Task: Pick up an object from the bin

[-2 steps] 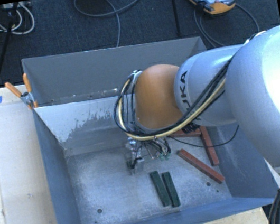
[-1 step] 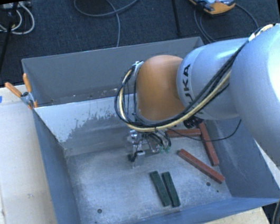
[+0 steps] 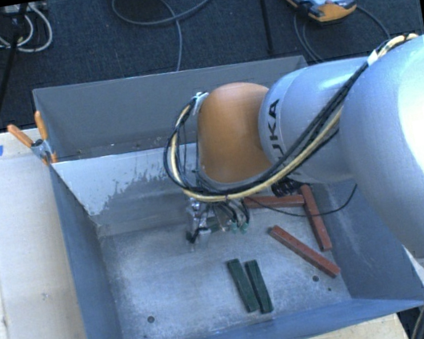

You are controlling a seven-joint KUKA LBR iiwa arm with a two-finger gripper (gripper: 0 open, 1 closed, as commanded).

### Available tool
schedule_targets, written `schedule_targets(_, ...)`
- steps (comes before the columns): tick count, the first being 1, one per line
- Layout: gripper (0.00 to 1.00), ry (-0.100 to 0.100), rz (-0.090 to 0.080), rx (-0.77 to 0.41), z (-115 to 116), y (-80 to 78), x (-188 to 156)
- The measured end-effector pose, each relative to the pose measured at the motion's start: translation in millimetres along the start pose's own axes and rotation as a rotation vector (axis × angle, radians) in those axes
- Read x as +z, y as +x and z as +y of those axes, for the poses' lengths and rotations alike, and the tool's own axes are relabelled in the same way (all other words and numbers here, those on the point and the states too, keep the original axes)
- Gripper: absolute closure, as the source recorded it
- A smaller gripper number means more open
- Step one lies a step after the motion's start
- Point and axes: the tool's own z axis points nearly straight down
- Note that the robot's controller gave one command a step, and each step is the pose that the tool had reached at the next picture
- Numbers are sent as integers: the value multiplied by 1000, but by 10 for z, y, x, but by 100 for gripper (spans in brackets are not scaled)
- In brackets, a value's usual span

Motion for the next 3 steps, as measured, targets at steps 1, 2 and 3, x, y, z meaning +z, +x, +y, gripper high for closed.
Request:
schedule_targets(1, 100, 1, 1, 2, -132, 316, -995)
schedule_targets(2, 100, 0, 1, 2, -132, 316, -995)
schedule_targets(3, 100, 0, -1, -250, -712, -22, -1750)
